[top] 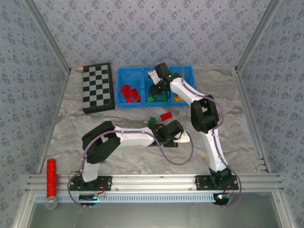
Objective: Sort the legos into containers by color
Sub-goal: Place the lego in the container, then pick up the lego from the middle-left of the table.
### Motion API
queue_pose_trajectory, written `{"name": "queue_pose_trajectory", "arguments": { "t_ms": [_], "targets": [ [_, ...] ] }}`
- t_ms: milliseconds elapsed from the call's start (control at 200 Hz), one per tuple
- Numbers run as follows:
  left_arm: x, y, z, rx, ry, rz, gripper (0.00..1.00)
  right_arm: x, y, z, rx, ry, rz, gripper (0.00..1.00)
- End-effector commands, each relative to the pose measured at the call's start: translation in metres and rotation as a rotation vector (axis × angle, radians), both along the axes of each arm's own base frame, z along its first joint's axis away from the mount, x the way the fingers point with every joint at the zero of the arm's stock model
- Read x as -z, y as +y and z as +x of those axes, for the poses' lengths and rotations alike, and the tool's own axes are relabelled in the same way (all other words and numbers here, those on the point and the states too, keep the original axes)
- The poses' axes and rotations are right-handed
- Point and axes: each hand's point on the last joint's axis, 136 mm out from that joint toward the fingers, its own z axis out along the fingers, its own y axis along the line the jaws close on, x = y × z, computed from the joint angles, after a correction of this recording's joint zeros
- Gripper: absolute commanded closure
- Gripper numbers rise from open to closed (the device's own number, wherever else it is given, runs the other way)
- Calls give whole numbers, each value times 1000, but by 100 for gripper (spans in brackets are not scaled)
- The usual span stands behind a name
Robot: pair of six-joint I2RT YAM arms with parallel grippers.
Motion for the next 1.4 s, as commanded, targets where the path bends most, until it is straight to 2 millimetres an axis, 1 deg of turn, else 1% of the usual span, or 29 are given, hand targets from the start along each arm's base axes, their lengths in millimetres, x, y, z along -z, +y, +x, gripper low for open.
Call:
{"name": "queue_pose_trajectory", "arguments": {
  "t_ms": [0, 190, 305, 440, 625, 725, 850, 975, 1044, 1184, 1309, 1394],
  "targets": [
    [12, 2, -13, 64, 118, 58, 35, 5, -4, 3, -16, 13, 2, 57],
    [25, 4, -24, 89, 215, 109, 35, 7, -6, 4, -16, 31, 16, 49],
    [30, 5, -29, 91, 250, 136, 35, 6, -8, 4, -18, 37, 27, 46],
    [35, 6, -32, 95, 281, 162, 36, -2, -10, 4, -20, 32, 41, 42],
    [39, 9, -38, 95, 319, 183, 38, -17, -9, 2, -29, 20, 64, 31],
    [42, 11, -41, 96, 338, 194, 39, -26, -9, 1, -33, 15, 78, 28],
    [47, 15, -45, 97, 365, 212, 42, -33, -9, -1, -35, 16, 88, 25],
    [50, 18, -48, 93, 381, 226, 46, -44, -7, -4, -39, 10, 107, 25],
    [50, 19, -49, 92, 389, 227, 48, -52, -6, -4, -37, 8, 123, 30],
    [53, 23, -52, 85, 407, 239, 53, -65, -5, -5, -26, 10, 144, 37],
    [55, 26, -56, 80, 425, 250, 66, -73, -4, -7, -21, 14, 152, 38],
    [56, 29, -58, 76, 436, 252, 71, -75, -4, -7, -15, 14, 156, 41]
  ]
}}
